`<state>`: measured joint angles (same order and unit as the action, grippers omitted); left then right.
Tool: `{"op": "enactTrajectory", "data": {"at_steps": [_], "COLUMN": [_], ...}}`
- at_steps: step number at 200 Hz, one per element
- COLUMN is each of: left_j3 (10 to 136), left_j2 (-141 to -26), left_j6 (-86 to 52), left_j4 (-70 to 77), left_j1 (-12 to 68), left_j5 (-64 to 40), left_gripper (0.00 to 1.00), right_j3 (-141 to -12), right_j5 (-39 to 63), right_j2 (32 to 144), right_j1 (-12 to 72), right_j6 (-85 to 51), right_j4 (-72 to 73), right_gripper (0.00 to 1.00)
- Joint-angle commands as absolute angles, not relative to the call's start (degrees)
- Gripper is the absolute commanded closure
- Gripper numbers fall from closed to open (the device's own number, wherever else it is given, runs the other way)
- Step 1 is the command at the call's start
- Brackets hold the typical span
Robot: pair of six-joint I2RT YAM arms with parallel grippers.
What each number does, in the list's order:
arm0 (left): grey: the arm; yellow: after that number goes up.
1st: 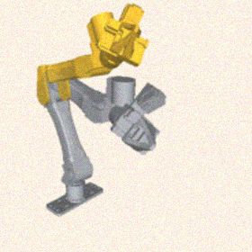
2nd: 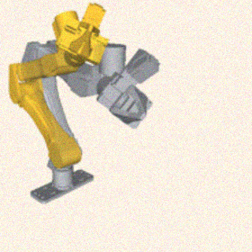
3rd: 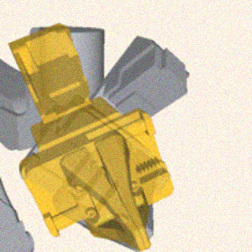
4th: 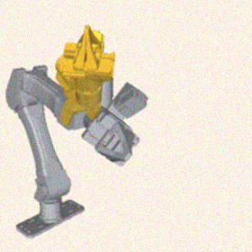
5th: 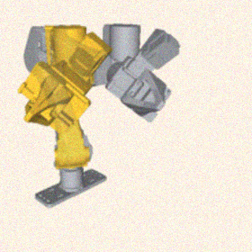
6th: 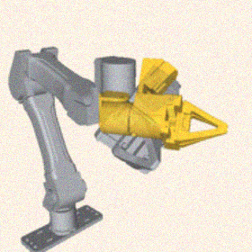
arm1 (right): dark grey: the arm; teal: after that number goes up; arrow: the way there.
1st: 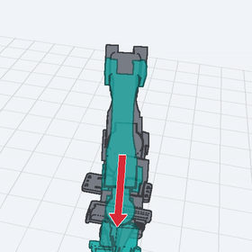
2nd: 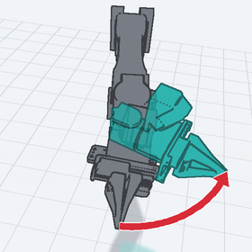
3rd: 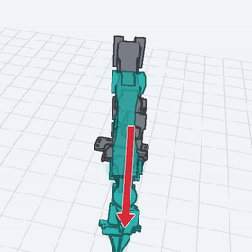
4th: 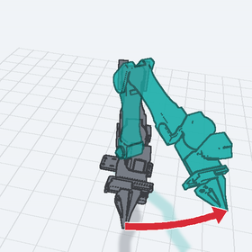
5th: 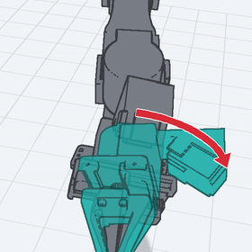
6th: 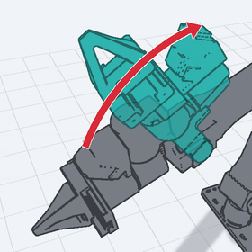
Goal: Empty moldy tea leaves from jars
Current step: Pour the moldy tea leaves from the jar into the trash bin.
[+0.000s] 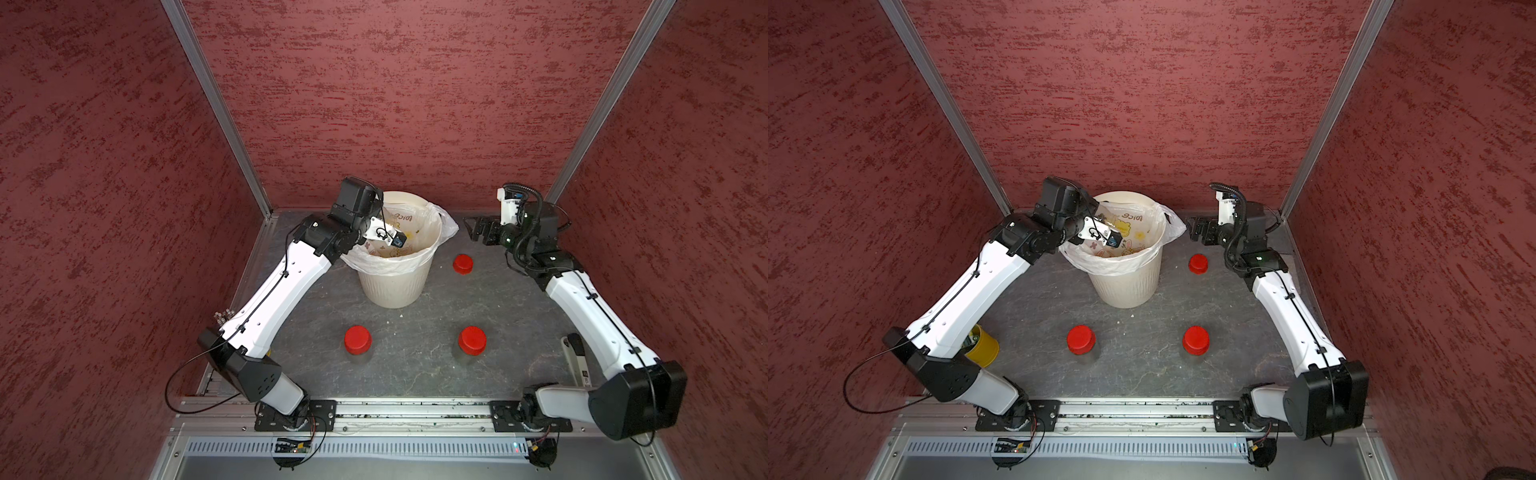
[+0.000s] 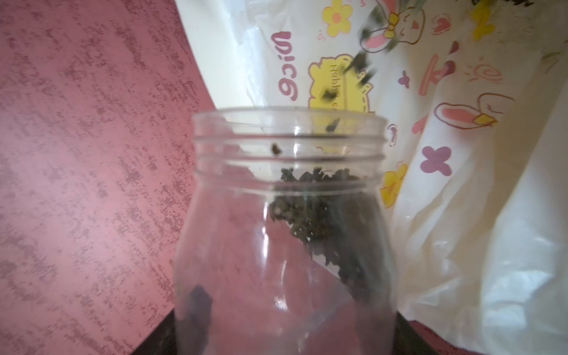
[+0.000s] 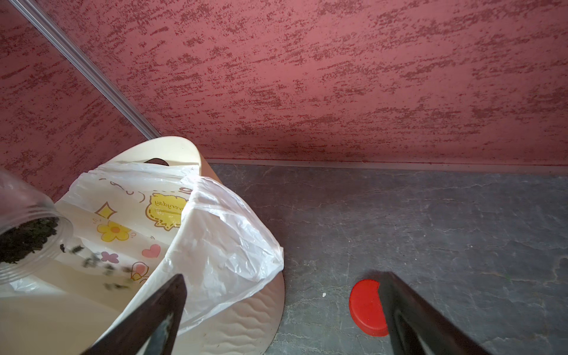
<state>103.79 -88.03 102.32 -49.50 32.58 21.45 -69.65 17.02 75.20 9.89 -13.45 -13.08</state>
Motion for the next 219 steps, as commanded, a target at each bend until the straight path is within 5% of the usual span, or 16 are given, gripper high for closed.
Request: {"op": "enactTrajectory", "data": {"at_steps": [1,219], "left_j3": [101.7,105.0], "left_j2": [-87.1,-89.5], "left_j6": [103.1,101.6], "left_j4": [-49.4,-53.4], "left_j1": [32.1,32.1], "left_j5": [21.6,21.3], "left_gripper": [0.33,0.33], "right_j3": [-71.1,-71.0], "right_j5": [18.1,20.2], "right_j2": [74.0,74.1], "right_j1": [9.4,9.4], "right_j6": [-13.7,-14.6], "right_j4": [-11.8,-11.6], "right_gripper": [0.01,0.01]}}
